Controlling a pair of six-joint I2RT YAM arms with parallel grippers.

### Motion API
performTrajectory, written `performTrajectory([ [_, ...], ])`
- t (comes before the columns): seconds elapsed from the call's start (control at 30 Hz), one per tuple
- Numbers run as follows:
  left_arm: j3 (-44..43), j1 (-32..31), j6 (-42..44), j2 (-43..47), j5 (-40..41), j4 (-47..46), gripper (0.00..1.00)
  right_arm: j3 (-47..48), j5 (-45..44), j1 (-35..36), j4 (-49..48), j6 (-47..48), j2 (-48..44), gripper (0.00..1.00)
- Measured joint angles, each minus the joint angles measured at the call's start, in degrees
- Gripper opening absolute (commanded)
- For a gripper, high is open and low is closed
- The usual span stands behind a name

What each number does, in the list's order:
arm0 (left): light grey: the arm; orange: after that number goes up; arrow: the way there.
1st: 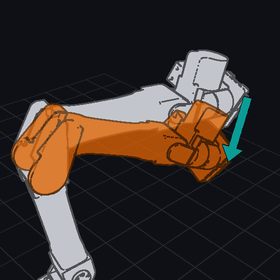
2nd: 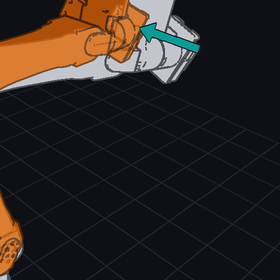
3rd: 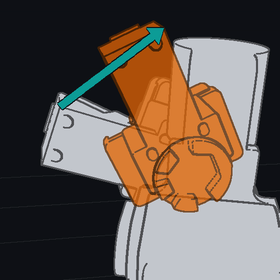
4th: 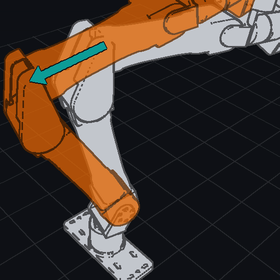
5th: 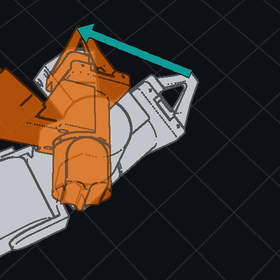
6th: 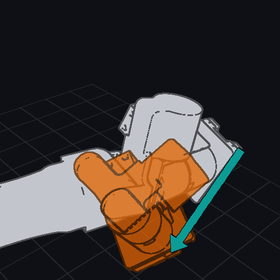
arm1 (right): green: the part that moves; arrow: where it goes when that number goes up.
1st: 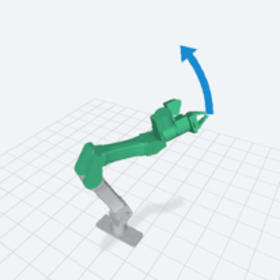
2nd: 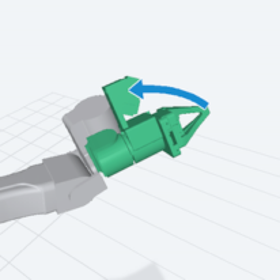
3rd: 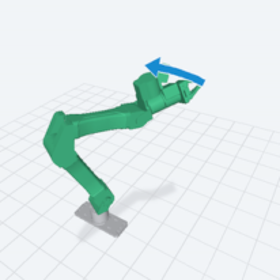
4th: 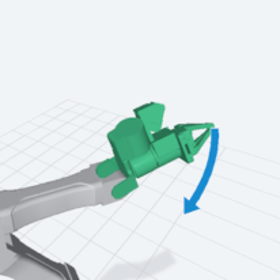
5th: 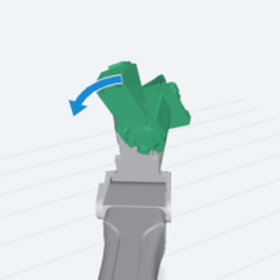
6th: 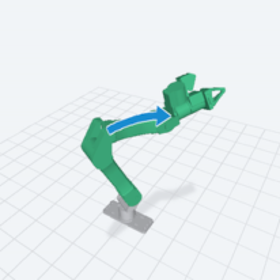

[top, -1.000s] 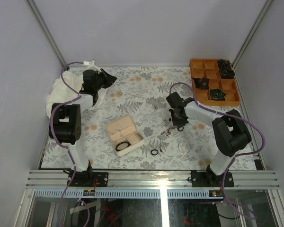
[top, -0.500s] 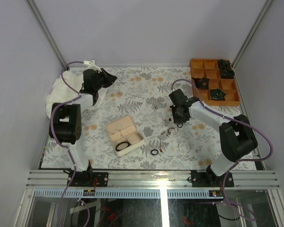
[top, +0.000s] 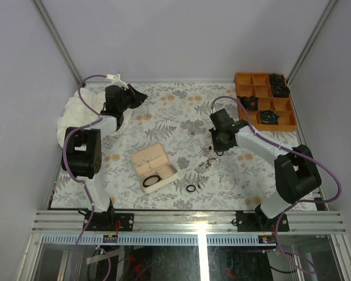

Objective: Organize the mixed jewelry
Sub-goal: Pick up the jewelry from the center of the board.

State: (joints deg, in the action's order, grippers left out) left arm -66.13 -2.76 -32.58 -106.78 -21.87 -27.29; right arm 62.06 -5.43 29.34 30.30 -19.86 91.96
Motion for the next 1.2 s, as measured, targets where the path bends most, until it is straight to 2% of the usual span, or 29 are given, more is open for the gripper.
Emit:
performTrajectory([
  [0.27,1.38,-1.38,1.18,2.4,-0.26,2.43,0.0,-1.57,1.92,0.0,-0.2,-0.09,-5.53,0.12],
  [0.53,2.43,-1.68,1.81,13.05,-0.09,6.56,0.0,-3.06,4.42,-0.02,-0.2,-0.98,-12.76,0.12],
  [0.77,2.08,-1.68,2.03,13.03,0.7,12.28,0.05,-4.09,7.21,-0.04,-0.42,-1.86,-15.02,0.12],
  [0.83,2.08,-1.68,2.23,12.76,1.05,13.64,0.12,-4.33,8.15,-0.04,-0.46,-2.16,-15.58,0.12],
  [0.93,2.08,-1.68,2.45,12.24,1.6,14.69,0.33,-4.57,9.35,-0.04,-0.7,-2.69,-16.68,0.12],
  [1.03,2.1,-1.68,2.78,12.15,2.21,15.47,0.39,-4.66,9.9,0.0,-0.79,-2.95,-17.64,0.12],
  [1.2,4.2,-1.7,2.8,14.27,3.26,17.2,0.42,-5.16,10.82,0.98,-1.01,-3.85,-19.39,0.12],
])
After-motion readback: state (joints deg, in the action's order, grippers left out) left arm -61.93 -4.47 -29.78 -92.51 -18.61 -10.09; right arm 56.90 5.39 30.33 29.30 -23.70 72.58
